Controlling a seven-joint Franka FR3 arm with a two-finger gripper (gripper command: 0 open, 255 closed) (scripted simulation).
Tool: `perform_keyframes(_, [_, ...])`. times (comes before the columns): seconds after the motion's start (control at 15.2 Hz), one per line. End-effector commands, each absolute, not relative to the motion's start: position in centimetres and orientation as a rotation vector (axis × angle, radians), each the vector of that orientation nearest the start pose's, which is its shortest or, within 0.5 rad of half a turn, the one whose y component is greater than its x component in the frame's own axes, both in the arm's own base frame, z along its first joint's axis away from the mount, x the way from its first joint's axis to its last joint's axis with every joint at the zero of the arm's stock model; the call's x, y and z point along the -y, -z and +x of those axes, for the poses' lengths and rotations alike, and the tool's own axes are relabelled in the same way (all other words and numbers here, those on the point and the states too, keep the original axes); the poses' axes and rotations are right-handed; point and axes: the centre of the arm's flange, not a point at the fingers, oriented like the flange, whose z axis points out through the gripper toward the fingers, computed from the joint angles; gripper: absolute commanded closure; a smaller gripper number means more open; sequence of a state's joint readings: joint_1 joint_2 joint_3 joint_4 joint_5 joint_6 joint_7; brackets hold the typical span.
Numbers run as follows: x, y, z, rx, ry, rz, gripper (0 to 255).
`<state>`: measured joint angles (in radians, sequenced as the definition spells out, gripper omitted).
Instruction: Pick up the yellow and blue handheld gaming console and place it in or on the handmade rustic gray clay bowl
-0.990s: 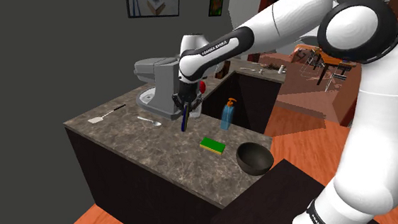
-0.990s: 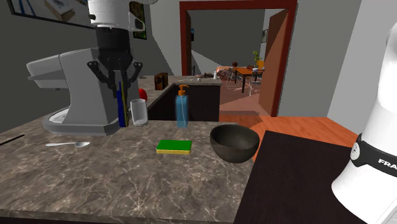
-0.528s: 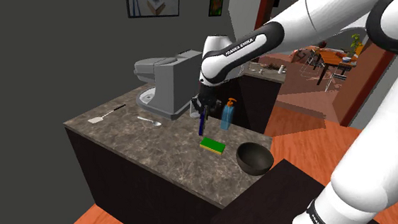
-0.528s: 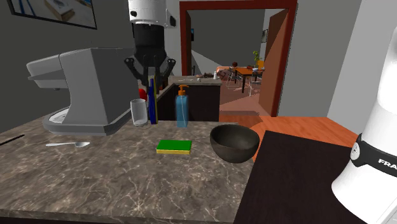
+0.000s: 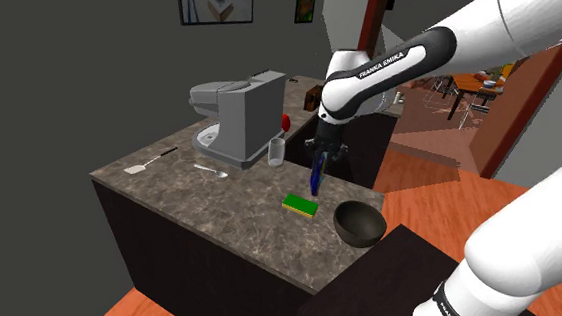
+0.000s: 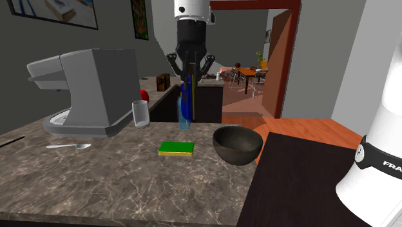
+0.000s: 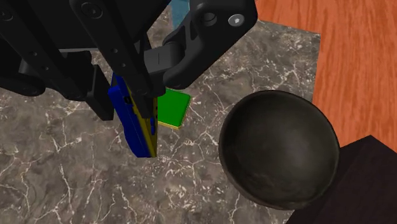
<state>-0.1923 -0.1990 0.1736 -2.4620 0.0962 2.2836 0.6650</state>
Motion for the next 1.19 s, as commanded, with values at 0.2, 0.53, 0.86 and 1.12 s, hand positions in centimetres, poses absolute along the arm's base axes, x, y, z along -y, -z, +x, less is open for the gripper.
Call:
perform_keyframes(0.2, [4.6, -37.8, 40.3, -1.132, 0.009, -2.883, 255])
perform_keyframes(0.53, [8.5, -38.5, 35.0, -1.132, 0.009, -2.883, 255])
perform_keyframes(0.86, [10.6, -37.2, 32.1, -1.132, 0.009, -2.883, 255])
perform_keyframes(1.12, [10.6, -35.1, 32.1, -1.132, 0.009, -2.883, 255])
